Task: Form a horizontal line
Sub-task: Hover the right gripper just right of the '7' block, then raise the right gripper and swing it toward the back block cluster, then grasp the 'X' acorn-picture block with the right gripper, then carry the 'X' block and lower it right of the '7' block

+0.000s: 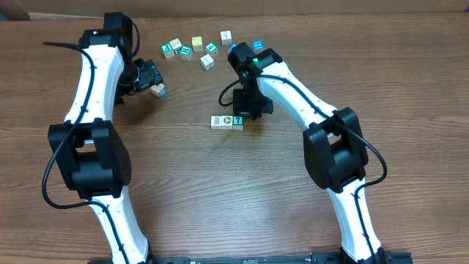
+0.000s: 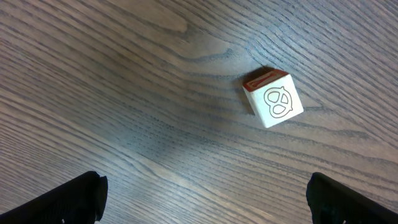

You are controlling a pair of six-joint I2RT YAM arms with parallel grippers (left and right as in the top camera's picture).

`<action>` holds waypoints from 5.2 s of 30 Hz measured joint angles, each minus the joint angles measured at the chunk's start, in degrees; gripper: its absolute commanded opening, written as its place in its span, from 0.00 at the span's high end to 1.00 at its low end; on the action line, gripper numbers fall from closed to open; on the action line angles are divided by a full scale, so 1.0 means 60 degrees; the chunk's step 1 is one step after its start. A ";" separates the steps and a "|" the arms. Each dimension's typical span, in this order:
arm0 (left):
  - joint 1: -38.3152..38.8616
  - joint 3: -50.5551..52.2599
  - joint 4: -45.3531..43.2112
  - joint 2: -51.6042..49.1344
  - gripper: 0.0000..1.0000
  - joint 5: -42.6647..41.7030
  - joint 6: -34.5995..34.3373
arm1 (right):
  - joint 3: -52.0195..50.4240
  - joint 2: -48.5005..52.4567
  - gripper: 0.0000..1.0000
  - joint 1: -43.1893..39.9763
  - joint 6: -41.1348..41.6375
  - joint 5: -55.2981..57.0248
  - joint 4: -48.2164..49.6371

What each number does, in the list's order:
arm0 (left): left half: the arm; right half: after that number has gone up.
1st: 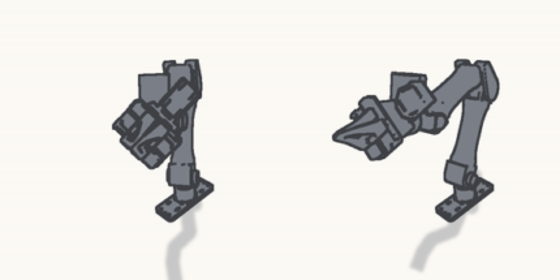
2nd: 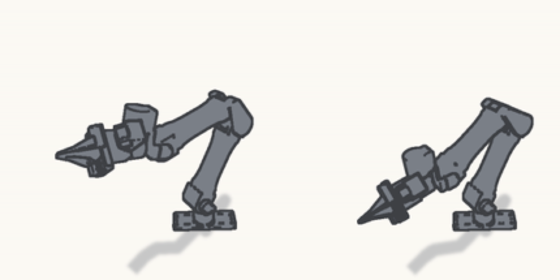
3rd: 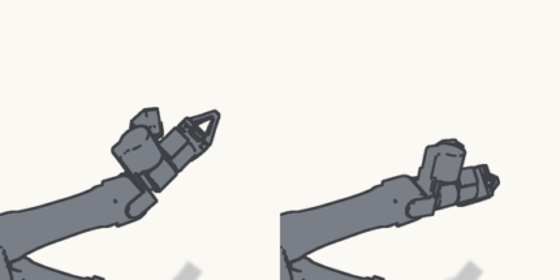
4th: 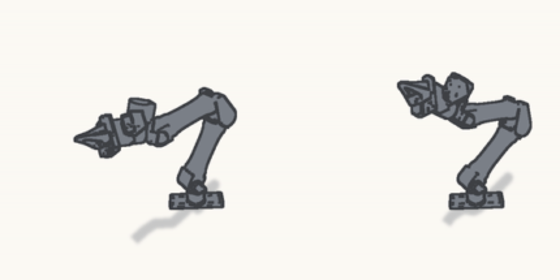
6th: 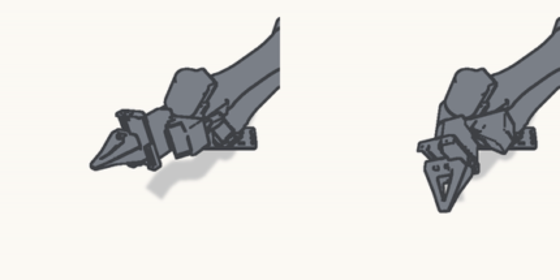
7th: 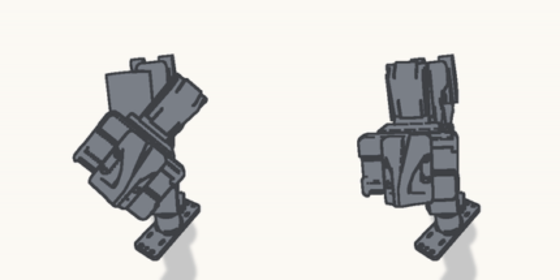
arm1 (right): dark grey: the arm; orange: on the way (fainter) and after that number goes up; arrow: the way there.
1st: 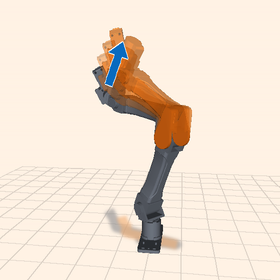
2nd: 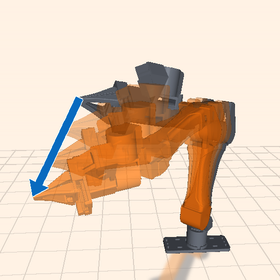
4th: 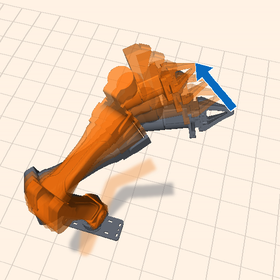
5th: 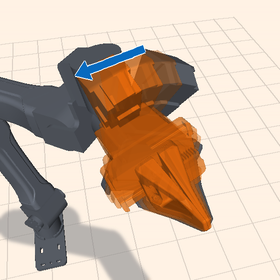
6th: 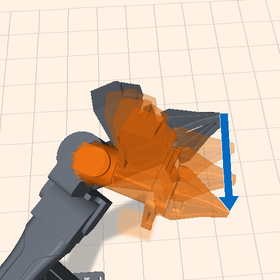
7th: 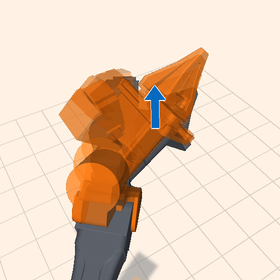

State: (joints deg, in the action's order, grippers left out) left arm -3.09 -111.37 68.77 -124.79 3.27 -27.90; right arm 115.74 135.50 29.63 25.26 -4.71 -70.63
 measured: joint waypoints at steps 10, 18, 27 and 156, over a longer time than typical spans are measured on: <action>0.0000 0.0000 0.0004 0.0000 0.00 0.0000 0.0000 | 0.0000 0.0000 0.96 0.0000 0.0004 0.0004 0.0095; 0.0000 0.0000 0.0000 0.0000 0.00 0.0000 0.0000 | 0.0000 0.0000 0.95 0.0000 0.0000 0.0000 -0.0025; 0.0000 0.0000 0.0004 0.0000 0.00 0.0000 0.0000 | 0.0000 0.0000 0.95 0.0000 0.0004 -0.0004 -0.0350; 0.0000 0.0000 0.0000 0.0000 0.00 0.0000 0.0000 | 0.0652 0.0164 0.88 -0.1399 -0.0998 0.0036 -0.0255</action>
State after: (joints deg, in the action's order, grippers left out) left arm -3.09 -111.37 68.77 -124.79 3.27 -27.90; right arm 119.66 136.49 21.23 19.27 -4.49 -72.16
